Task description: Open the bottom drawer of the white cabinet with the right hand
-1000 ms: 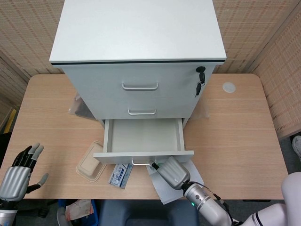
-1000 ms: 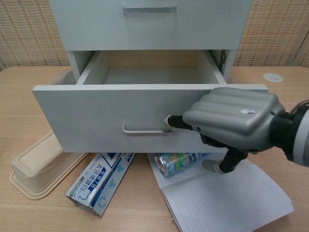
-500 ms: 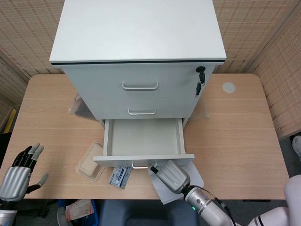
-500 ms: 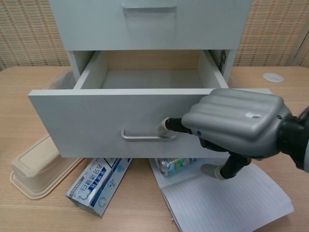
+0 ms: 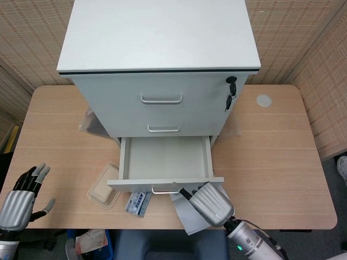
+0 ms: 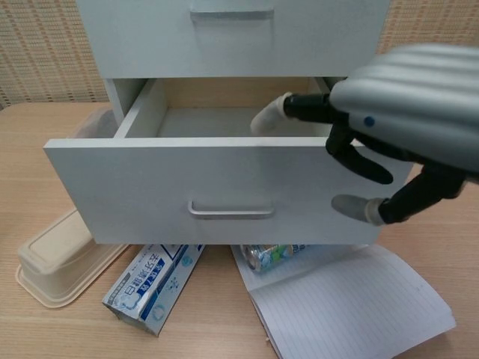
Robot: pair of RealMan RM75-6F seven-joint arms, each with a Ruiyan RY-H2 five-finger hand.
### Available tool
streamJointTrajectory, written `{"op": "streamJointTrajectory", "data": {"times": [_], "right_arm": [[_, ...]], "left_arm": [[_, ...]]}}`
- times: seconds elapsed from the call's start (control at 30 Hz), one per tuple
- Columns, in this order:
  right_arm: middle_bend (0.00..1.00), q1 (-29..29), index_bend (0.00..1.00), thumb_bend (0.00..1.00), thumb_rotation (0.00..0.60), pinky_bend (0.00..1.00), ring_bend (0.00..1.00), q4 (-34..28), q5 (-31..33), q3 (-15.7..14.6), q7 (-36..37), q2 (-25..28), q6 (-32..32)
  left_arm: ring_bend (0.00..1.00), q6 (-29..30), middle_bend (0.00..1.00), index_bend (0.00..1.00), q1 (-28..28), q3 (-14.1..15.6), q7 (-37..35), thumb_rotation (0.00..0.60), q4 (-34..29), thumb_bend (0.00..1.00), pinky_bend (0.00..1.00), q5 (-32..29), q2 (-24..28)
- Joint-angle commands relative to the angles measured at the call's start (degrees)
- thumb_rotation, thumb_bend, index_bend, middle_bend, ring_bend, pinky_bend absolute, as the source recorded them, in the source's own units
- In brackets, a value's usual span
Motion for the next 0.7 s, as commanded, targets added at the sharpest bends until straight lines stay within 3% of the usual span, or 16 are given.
{"op": "streamJointTrajectory", "data": {"times": [0.03, 0.17, 0.33, 0.47, 0.7], "right_arm": [[0.65, -5.97, 0.15, 0.29, 0.600, 0.76, 0.66, 0.18, -8.41, -2.55, 7.24, 7.02, 7.03], [0.59, -10.90, 0.15, 0.29, 0.600, 0.74, 0.59, 4.26, -11.77, -2.73, 14.08, 10.71, 12.55], [0.49, -16.85, 0.15, 0.29, 0.600, 0.66, 0.46, 11.01, -8.15, -1.48, 21.87, 12.82, 17.14], [0.42, -20.63, 0.15, 0.29, 0.600, 0.58, 0.37, 16.04, -4.41, -0.26, 27.66, 13.18, 18.41], [0.39, -25.83, 0.15, 0.29, 0.600, 0.52, 0.33, 23.99, -0.16, 0.79, 37.54, 13.01, 17.20]], "left_arm": [[0.03, -0.02, 0.00, 0.01, -0.04, -0.13, -0.17, 0.600, -0.04, 0.29, 0.11, -0.16, 0.01], [0.03, -0.32, 0.00, 0.01, -0.25, -0.45, -0.08, 0.600, -0.13, 0.29, 0.11, -0.64, -0.06], [0.03, -0.97, 0.00, 0.01, -0.60, -0.78, 0.19, 0.600, -0.11, 0.29, 0.11, -1.30, -0.21], [0.03, -1.35, 0.00, 0.01, -0.85, -1.03, 0.78, 0.600, -0.04, 0.29, 0.11, -1.74, -0.62], [0.03, -0.88, 0.00, 0.01, -0.84, -1.41, 1.51, 0.600, -0.28, 0.29, 0.11, -1.96, -1.55]]}}
